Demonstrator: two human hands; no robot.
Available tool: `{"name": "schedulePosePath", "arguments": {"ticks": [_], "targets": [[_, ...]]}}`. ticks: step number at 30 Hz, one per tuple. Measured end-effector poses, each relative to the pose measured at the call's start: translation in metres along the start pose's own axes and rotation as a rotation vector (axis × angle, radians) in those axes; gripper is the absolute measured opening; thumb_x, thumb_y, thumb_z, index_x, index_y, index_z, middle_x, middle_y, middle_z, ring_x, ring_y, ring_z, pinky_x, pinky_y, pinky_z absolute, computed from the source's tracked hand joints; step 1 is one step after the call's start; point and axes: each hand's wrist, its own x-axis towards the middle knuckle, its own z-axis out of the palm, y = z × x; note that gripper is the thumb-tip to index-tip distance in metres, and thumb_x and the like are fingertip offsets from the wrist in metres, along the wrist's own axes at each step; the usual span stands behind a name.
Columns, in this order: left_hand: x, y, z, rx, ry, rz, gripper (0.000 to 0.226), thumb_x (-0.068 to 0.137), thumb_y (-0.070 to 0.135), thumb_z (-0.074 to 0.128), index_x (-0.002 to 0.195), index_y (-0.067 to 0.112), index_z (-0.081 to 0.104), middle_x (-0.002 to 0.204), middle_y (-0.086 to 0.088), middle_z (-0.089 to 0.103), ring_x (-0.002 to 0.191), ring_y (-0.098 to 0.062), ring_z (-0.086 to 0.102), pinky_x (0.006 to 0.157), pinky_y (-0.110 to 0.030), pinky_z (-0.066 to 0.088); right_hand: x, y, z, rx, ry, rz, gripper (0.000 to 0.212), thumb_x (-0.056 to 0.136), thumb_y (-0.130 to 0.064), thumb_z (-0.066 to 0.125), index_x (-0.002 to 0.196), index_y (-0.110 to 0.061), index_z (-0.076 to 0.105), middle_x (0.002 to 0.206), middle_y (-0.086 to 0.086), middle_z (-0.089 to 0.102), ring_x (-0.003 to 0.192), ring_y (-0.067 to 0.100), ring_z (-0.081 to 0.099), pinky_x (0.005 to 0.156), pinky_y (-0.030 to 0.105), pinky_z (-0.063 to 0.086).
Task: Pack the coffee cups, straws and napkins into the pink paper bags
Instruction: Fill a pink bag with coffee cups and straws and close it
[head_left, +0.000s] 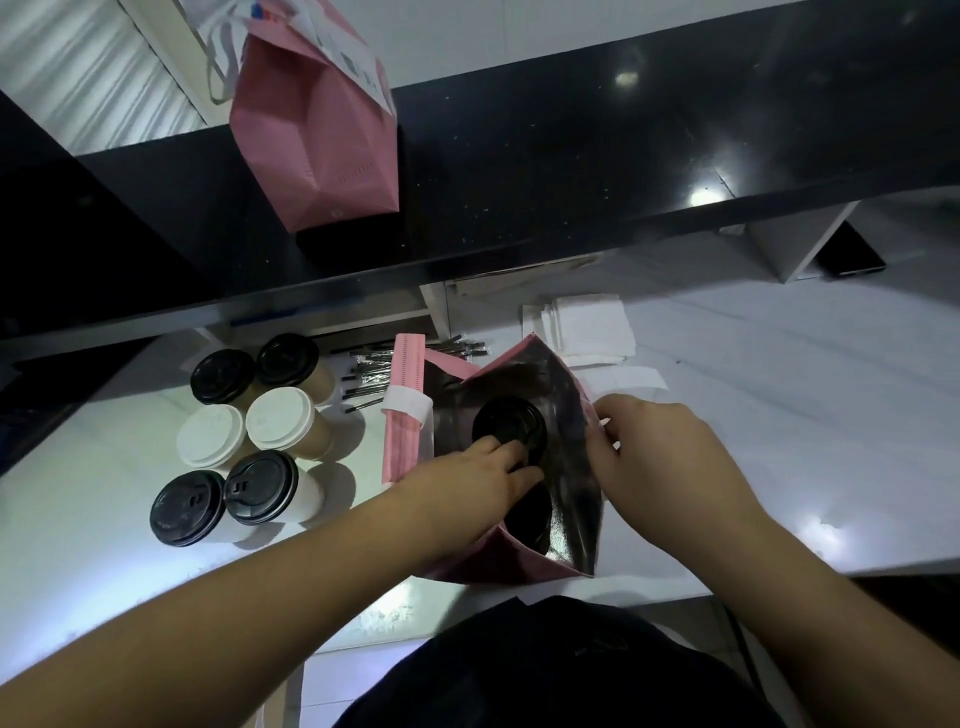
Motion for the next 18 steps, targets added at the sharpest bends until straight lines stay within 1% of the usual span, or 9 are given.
{"name": "schedulePosePath", "arguments": {"ticks": [2, 5, 7, 10, 11, 14, 16, 18], "targets": [[0.0, -0.007, 0.001, -0.025, 0.004, 0.021, 0.083, 0.091, -0.003, 0.059, 0.164, 0.023, 0.027, 0.155, -0.006, 0.035, 0.13, -0.028, 0.044, 0.096, -0.04, 0.055, 0.001, 0.0, -0.001, 0.001, 0.003, 0.017, 0.025, 0.101, -0.035, 0.046, 0.087, -0.021, 0.062, 0.078, -0.001, 0.07, 0.072, 0.025, 0.064, 0.065, 0.042, 0.056], [0.002, -0.014, 0.002, -0.045, 0.004, 0.027, 0.087, 0.086, -0.009, 0.06, 0.161, 0.026, 0.035, 0.15, -0.003, 0.042, 0.123, -0.028, 0.052, 0.097, -0.039, 0.054, 0.005, 0.0, -0.001, 0.008, -0.014, 0.049, 0.018, 0.096, -0.028, 0.049, 0.088, -0.02, 0.063, 0.072, -0.002, 0.068, 0.066, 0.023, 0.061, 0.057, 0.036, 0.052], [0.006, -0.015, 0.007, -0.043, -0.009, 0.012, 0.087, 0.085, -0.011, 0.058, 0.16, 0.027, 0.037, 0.145, -0.003, 0.046, 0.118, -0.029, 0.055, 0.091, -0.037, 0.053, 0.009, -0.001, 0.0, 0.0, -0.028, 0.063, 0.017, 0.094, -0.025, 0.049, 0.085, -0.018, 0.061, 0.068, -0.001, 0.065, 0.063, 0.023, 0.06, 0.052, 0.034, 0.047], [0.014, -0.016, 0.017, -0.051, -0.057, -0.002, 0.086, 0.086, -0.008, 0.059, 0.161, 0.029, 0.037, 0.145, -0.003, 0.047, 0.116, -0.033, 0.057, 0.081, -0.032, 0.043, 0.015, -0.002, 0.003, -0.011, -0.045, 0.072, 0.021, 0.095, -0.024, 0.05, 0.076, -0.017, 0.057, 0.066, 0.0, 0.061, 0.06, 0.022, 0.058, 0.049, 0.032, 0.04], [0.015, -0.018, 0.02, -0.06, -0.067, -0.002, 0.086, 0.085, -0.006, 0.06, 0.16, 0.03, 0.038, 0.146, -0.004, 0.047, 0.116, -0.033, 0.057, 0.081, -0.032, 0.043, 0.016, -0.003, 0.004, -0.009, -0.048, 0.072, 0.024, 0.095, -0.024, 0.05, 0.073, -0.017, 0.055, 0.065, 0.0, 0.06, 0.06, 0.022, 0.057, 0.048, 0.031, 0.038], [0.016, -0.021, 0.024, -0.062, -0.062, 0.003, 0.086, 0.085, -0.007, 0.062, 0.16, 0.029, 0.039, 0.146, -0.004, 0.047, 0.117, -0.034, 0.057, 0.087, -0.038, 0.051, 0.019, -0.004, 0.007, -0.012, -0.038, 0.067, 0.031, 0.097, -0.025, 0.048, 0.066, -0.017, 0.047, 0.065, 0.001, 0.054, 0.059, 0.022, 0.051, 0.046, 0.031, 0.029], [0.016, -0.02, 0.022, -0.029, -0.052, 0.001, 0.085, 0.087, -0.008, 0.06, 0.161, 0.027, 0.036, 0.148, -0.004, 0.045, 0.118, -0.033, 0.057, 0.088, -0.039, 0.053, 0.022, -0.004, 0.006, -0.007, -0.038, 0.068, 0.033, 0.098, -0.023, 0.046, 0.066, -0.018, 0.047, 0.065, 0.001, 0.055, 0.059, 0.02, 0.052, 0.047, 0.03, 0.029], [0.014, -0.018, 0.011, -0.011, -0.045, -0.017, 0.083, 0.09, -0.005, 0.062, 0.162, 0.025, 0.033, 0.15, -0.005, 0.043, 0.121, -0.033, 0.058, 0.094, -0.041, 0.054, 0.024, -0.004, 0.004, 0.008, -0.036, 0.077, 0.034, 0.099, -0.022, 0.045, 0.066, -0.018, 0.049, 0.064, 0.001, 0.056, 0.058, 0.019, 0.054, 0.047, 0.029, 0.031]]}}
